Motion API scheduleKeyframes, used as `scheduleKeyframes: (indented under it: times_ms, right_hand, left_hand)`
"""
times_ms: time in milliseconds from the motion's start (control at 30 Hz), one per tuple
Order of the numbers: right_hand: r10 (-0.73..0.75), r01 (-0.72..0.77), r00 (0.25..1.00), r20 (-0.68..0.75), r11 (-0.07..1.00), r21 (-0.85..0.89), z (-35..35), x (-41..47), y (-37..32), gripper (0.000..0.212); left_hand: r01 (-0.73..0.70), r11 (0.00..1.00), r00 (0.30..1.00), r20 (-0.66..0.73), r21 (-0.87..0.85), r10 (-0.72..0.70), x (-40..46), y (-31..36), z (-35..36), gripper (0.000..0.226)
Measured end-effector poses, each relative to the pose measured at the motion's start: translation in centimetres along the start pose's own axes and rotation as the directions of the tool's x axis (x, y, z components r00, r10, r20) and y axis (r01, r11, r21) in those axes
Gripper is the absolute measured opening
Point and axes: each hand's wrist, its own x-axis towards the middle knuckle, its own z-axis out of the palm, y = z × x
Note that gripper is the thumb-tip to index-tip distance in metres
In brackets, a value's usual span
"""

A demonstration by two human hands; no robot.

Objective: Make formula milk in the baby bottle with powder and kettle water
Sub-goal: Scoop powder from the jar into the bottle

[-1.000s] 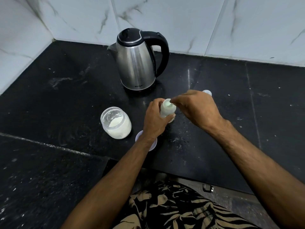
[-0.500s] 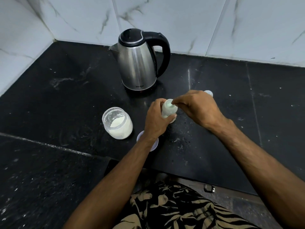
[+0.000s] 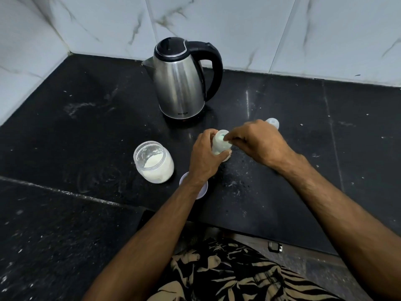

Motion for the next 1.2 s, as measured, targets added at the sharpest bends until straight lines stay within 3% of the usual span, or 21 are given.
scheduleKeyframes:
  times_ms: [67, 167, 267, 367, 533, 700, 967, 1200]
  right_hand:
    - [0.011, -0.011, 1.000, -0.003, 1.000, 0.021, 0.4, 0.0, 0.4, 0.021]
    - [0.025, 0.003, 0.983, -0.182, 0.988, 0.154, 0.3, -0.2, 0.5, 0.014]
    - [0.144, -0.063, 0.959, -0.243, 0.948, 0.313, 0.2, -0.4, 1.0, 0.012]
    - [0.291, -0.146, 0.924, -0.247, 0.868, 0.475, 0.0, -0.3, 1.8, 0.011]
    - [0.414, -0.172, 0.872, -0.261, 0.759, 0.628, 0.0, -0.5, 2.7, 0.010]
    - [0.504, -0.165, 0.834, -0.226, 0.618, 0.769, 0.4, -0.5, 2.8, 0.012]
    - [0.432, -0.131, 0.894, -0.117, 0.503, 0.854, 2.3, 1.5, -0.3, 0.013]
    - [0.288, -0.090, 0.955, -0.073, 0.512, 0.854, 5.1, 5.0, -5.2, 0.010]
  left_hand:
    - [0.001, 1.000, 1.000, 0.003, 0.003, -0.001, 0.0, -0.1, 0.0, 0.056]
    - [-0.013, 1.000, 1.000, -0.007, 0.015, 0.013, -0.1, -0.1, 0.0, 0.055]
    - [-0.017, 1.000, 1.000, -0.015, 0.017, 0.017, 0.0, -0.2, 0.1, 0.056]
    - [-0.020, 1.000, 0.999, -0.024, 0.011, 0.021, -0.1, -0.3, 0.2, 0.056]
    - [-0.025, 1.000, 1.000, -0.016, -0.011, 0.025, -0.3, -0.8, 0.3, 0.056]
    - [0.014, 0.999, 0.999, 0.039, 0.040, -0.016, -1.2, -2.0, -0.2, 0.079]
    - [-0.012, 0.992, 0.999, -0.034, 0.122, 0.016, -4.7, -3.6, -3.3, 0.068]
    - [-0.007, 0.994, 1.000, -0.026, 0.106, 0.009, -7.2, -4.2, -4.9, 0.059]
